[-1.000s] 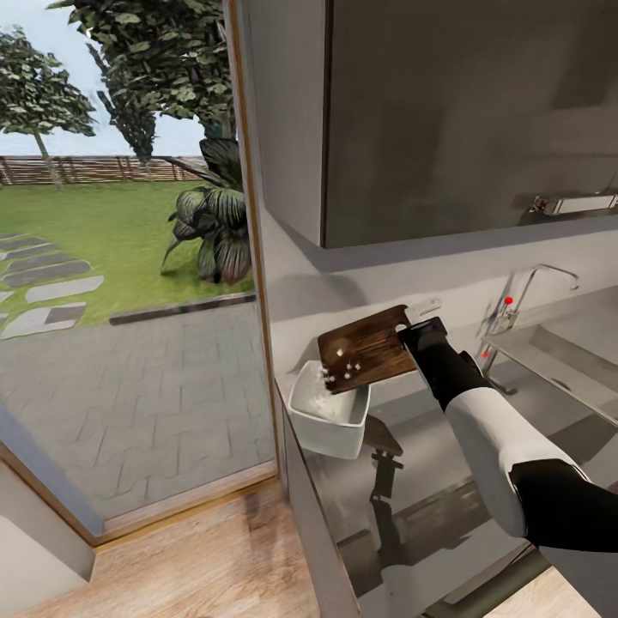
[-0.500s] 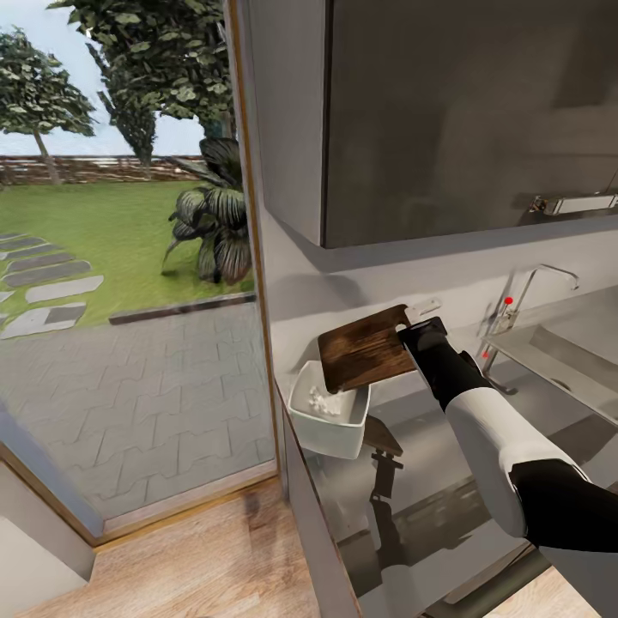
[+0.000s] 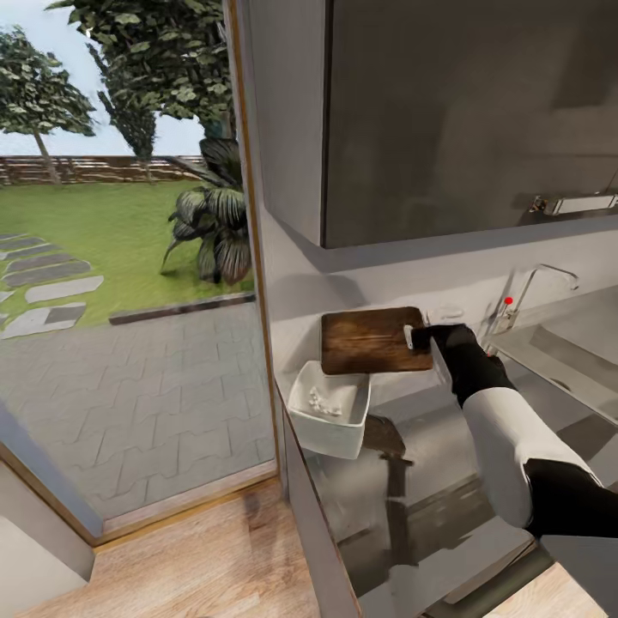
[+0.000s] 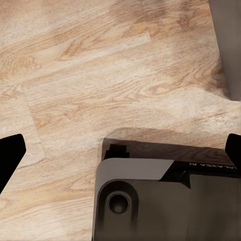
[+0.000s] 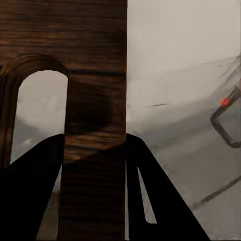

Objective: In the kitchen, take the Vidalia onion out of the sink, dice it on the chopping board with the paring knife, put the diced onion into the bowl on the countertop, then place both the paring knife and the chopping board into the sink.

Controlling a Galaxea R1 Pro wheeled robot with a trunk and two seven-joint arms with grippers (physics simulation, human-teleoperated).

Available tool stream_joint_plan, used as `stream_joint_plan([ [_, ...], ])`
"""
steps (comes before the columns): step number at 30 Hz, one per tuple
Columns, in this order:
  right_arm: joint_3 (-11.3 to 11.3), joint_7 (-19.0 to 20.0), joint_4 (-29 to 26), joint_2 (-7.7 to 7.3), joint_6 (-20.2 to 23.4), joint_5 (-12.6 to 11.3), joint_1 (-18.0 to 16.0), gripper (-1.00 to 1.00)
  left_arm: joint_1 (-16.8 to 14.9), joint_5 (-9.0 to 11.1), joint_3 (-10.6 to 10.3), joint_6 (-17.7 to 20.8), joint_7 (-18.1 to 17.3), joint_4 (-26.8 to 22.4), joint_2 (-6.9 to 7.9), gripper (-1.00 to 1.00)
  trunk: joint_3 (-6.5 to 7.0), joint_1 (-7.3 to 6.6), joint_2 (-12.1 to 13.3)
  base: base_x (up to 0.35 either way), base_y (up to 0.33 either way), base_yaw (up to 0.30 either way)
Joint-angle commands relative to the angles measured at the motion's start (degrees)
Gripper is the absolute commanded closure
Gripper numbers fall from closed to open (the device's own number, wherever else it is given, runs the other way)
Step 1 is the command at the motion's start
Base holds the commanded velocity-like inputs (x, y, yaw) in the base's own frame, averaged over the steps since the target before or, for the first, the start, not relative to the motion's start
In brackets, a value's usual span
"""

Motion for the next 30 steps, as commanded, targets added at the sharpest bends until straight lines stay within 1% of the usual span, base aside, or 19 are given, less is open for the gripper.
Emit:
stream_joint_plan([
  [1,-3.0,3.7,0.1,-1.07,0.2,-0.5,0.0,1.0,-0.1,0.5,-0.5,-0.4,0.0,0.3,-0.05,-1.0,-0.13,0.04,-0.1,0.0,0.0,0.0],
  [2,-4.5,6.9,0.4,-1.97,0.1,-0.8,0.0,1.0,-0.1,0.5,-0.5,-0.4,0.1,0.3,-0.05,-1.0,-0.13,0.04,-0.1,0.0,0.0,0.0],
  [3,-5.0,8.2,0.7,-2.22,0.0,-0.9,0.0,1.0,-0.1,0.5,-0.5,-0.4,0.1,0.3,-0.05,-1.0,-0.13,0.04,-0.1,0.0,0.0,0.0],
  [5,-5.6,9.9,1.2,-2.46,-0.8,-1.0,0.0,1.0,-0.1,0.5,-0.5,-0.4,0.1,0.3,-0.05,-1.0,-0.13,0.04,-0.1,0.0,0.0,0.0],
  [7,-5.9,10.8,3.0,-2.53,-2.5,-1.1,0.0,1.0,-0.1,0.5,-0.5,-0.4,0.1,0.3,-0.05,-1.0,-0.13,0.04,-0.1,-0.05,0.0,0.0],
  [11,-5.9,11.1,4.7,-2.58,-3.8,-1.1,0.0,1.0,-0.1,0.5,-0.6,-0.4,0.0,0.3,-0.09,-1.0,-0.13,0.04,-0.1,-0.143,0.0,0.0],
  [14,-5.9,10.9,5.3,-2.44,-3.9,-1.1,0.0,1.0,-0.1,0.5,-0.6,-0.4,0.2,0.4,-0.51,-1.0,-0.13,0.04,-0.1,-0.291,-0.019,0.0],
  [15,-5.9,10.8,6.3,-2.28,-4.2,-1.0,0.0,1.0,-0.1,0.5,-0.6,-0.5,0.2,0.4,-0.62,-1.0,-0.13,0.04,-0.1,-0.328,-0.04,0.0],
  [17,-5.9,10.8,6.8,-2.23,-4.5,-0.9,0.0,1.0,-0.1,0.5,-0.5,-0.5,0.3,0.4,-0.6,-1.0,-0.13,0.04,-0.1,-0.31,-0.142,0.0],
  [22,-5.9,10.7,6.9,-2.21,-4.6,-0.9,0.0,1.0,-0.1,0.5,-0.5,-0.5,0.3,0.4,-0.58,-1.0,-0.13,0.04,-0.1,-0.122,-0.275,0.04],
  [30,-6.0,10.7,6.7,-2.31,-4.6,-0.8,0.0,1.0,-0.1,0.5,-0.6,-0.5,0.3,0.4,-0.58,-1.0,-0.28,0.04,-0.1,-0.005,-0.316,0.26],
])
